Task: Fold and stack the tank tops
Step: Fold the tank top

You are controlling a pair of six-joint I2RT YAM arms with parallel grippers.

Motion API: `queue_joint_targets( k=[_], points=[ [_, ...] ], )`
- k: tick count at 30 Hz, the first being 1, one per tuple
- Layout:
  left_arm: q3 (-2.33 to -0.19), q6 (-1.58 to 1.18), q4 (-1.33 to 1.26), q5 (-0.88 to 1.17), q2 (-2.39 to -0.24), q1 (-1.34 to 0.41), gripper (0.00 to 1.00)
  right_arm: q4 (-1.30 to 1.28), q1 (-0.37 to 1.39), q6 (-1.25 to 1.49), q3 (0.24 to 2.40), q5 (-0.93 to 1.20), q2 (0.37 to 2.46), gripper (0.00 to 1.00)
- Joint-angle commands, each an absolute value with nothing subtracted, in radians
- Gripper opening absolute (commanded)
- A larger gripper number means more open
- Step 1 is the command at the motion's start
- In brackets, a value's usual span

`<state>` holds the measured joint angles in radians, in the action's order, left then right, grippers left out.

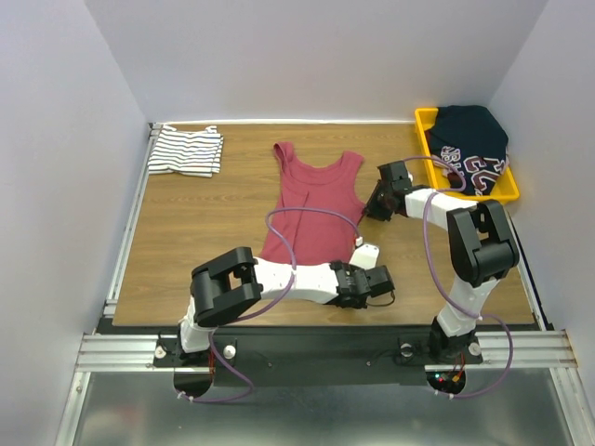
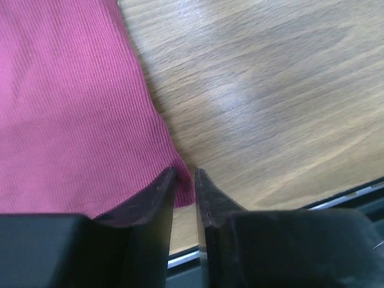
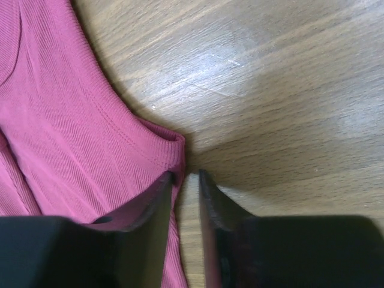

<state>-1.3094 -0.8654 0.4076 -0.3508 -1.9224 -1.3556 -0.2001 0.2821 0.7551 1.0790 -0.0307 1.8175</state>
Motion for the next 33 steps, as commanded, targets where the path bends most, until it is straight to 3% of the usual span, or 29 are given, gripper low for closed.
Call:
queue_joint_targets(
  k=[1,3,11,19,33],
  points=[
    [-1.356,-0.828,0.397,-0.348,-1.931,-1.362,0.14,-0.176,0.279,0.752,1.091,-0.066,1.827,0.25],
    [-1.364,-0.821,0.393,-0.342,-1.934,-1.361,0.0,-0.176,0.269,0.75,1.091,-0.064,1.824,0.19],
    [-1.365,-0.778,0.325,-0.289,-1.887,-1.361,0.0,-0.178,0.223,0.738,1.1,-0.054,1.813,0.01],
    [-1.339,-0.752,0.227,-0.215,-1.827,-1.35,0.0,-0.181,0.186,0.693,1.092,-0.106,1.764,0.0],
    [-0.99,-0.833,0.071,-0.112,-1.556,-1.183,0.0,-0.216,0.242,0.673,1.281,-0.023,1.853,0.0]
  ],
)
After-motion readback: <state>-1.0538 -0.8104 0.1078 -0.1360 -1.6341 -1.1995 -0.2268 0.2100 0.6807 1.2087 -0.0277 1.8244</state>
